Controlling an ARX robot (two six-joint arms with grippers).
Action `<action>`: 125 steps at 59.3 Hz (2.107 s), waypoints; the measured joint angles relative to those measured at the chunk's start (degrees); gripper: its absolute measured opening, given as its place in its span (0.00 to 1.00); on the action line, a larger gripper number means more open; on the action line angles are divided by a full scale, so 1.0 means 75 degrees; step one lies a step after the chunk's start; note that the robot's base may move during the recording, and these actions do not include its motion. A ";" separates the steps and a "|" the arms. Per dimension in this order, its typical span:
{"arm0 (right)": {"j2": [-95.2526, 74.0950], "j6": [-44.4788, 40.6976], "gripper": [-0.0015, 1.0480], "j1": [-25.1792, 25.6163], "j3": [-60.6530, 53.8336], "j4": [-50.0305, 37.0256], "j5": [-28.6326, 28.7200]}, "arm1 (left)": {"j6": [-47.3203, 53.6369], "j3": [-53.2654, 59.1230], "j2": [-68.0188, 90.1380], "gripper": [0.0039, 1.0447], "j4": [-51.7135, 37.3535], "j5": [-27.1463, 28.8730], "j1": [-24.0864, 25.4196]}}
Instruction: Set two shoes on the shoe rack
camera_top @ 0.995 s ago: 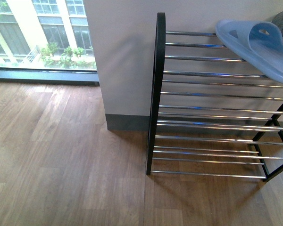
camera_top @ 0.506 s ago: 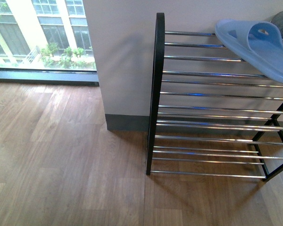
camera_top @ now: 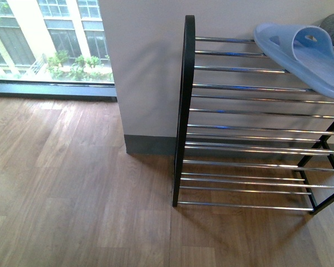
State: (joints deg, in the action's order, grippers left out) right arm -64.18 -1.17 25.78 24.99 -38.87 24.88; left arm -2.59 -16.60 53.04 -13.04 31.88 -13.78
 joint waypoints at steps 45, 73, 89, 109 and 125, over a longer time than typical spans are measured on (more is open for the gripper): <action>0.3722 0.0073 0.02 -0.2486 -0.2754 0.1008 -0.2404 | 0.0000 0.0000 0.0000 0.02 0.0000 0.0006 0.0000; 0.5362 0.0076 0.02 -0.3407 -0.3188 0.1999 -0.3316 | 0.0000 0.0000 0.0000 0.02 0.0000 0.0003 0.0000; 0.6356 0.0076 0.02 -0.3410 -0.3188 0.2967 -0.3319 | 0.0000 0.0000 0.0000 0.02 0.0000 0.0009 0.0000; 0.7248 0.0076 0.02 -0.3410 -0.3188 0.3864 -0.3319 | 0.0000 0.0000 0.0000 0.02 0.0000 0.0009 0.0000; 0.8489 0.0076 0.02 -0.3413 -0.3185 0.5158 -0.3319 | 0.0003 0.0000 0.0000 0.02 0.0000 -0.0006 -0.0003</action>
State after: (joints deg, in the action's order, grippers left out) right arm -0.51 -0.60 0.19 1.10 -0.19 -0.01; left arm -2.57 -16.60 53.04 -13.04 31.83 -13.80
